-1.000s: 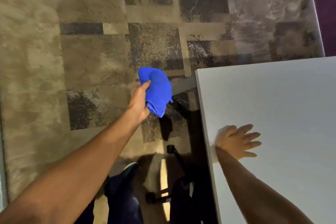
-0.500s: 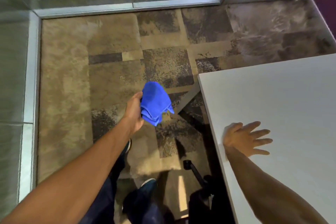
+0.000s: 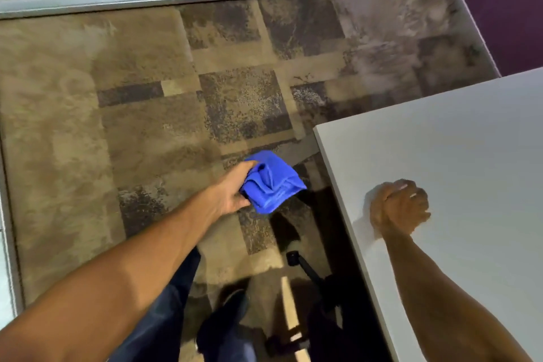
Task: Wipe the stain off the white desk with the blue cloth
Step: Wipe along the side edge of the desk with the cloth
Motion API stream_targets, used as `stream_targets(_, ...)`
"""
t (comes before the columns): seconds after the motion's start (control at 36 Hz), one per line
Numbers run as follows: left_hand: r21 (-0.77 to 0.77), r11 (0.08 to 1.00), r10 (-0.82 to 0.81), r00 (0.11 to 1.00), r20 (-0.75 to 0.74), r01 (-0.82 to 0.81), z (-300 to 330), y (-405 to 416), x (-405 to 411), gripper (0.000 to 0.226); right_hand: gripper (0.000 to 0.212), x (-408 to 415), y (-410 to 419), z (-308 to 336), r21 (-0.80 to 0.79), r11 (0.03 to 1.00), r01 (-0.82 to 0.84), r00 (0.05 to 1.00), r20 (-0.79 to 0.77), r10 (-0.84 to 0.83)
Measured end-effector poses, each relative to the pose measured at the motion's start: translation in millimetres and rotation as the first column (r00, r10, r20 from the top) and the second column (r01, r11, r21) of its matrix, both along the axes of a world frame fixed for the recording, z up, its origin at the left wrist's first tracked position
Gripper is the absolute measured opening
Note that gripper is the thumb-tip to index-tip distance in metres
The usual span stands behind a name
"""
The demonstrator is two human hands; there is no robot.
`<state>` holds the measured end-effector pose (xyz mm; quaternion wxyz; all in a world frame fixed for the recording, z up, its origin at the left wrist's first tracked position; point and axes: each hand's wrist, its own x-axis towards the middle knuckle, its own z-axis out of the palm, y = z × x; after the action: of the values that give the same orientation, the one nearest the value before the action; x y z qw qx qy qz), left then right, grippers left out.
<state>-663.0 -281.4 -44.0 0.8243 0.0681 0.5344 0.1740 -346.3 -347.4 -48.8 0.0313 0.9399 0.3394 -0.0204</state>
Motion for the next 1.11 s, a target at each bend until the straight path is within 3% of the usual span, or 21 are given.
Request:
stream_targets(0.08, 0.026, 0.995, -0.097, 0.988, -0.122, 0.101, -9, 18, -8, 0.028, 0.069, 6, 32, 5, 0.14, 0.979, -0.15, 0.988, -0.009, 0.153)
stream_targets(0.19, 0.222, 0.964, -0.099, 0.971, -0.216, 0.147, -22, 45, -16, 0.025, 0.07, 3, 72, 8, 0.19, 0.959, -0.209, 0.969, -0.09, 0.229)
stream_targets(0.31, 0.377, 0.892, -0.139, 0.944, -0.3, 0.251, -34, 73, -30, 0.027, 0.086, -15, 82, -5, 0.034, 0.983, -0.18, 0.955, -0.232, 0.183)
stream_targets(0.39, 0.396, 0.84, -0.157, 0.866, -0.475, 0.369, -43, 90, -39, 0.016, 0.089, -26, 88, -17, -0.084, 0.992, -0.095, 0.985, -0.155, 0.082)
stream_targets(0.47, 0.457, 0.747, -0.205, 0.821, -0.533, 0.483, -56, 106, -41, 0.008, 0.101, -31, 89, -25, -0.113, 0.992, -0.055, 0.996, -0.074, 0.046)
stream_targets(0.64, 0.428, 0.702, -0.183, 0.726, -0.663, 0.569, -79, 138, -30, 0.019, 0.094, -33, 88, -31, -0.148, 0.988, -0.042, 0.999, -0.015, 0.04)
stream_targets(0.75, 0.479, 0.704, -0.118, 0.752, -0.648, 0.524, -82, 161, -16, 0.023, 0.094, -35, 89, -28, -0.154, 0.987, -0.049, 0.999, -0.018, 0.047)
stream_targets(0.86, 0.636, 0.591, -0.112, 0.83, -0.546, 0.497, -78, 179, -4, 0.028, 0.093, -36, 91, -28, -0.158, 0.987, -0.041, 0.999, -0.022, 0.038)
stream_targets(1.0, 0.666, 0.471, -0.149, 0.796, -0.587, 0.579, -78, 205, 26, 0.02, 0.095, -36, 91, -28, -0.153, 0.988, -0.037, 0.999, -0.012, 0.036)
stream_targets(1.11, 0.65, 0.483, -0.132, 0.783, -0.608, 0.587, -85, 218, 47, 0.021, 0.092, -35, 90, -29, -0.146, 0.988, -0.041, 0.999, -0.009, 0.04)
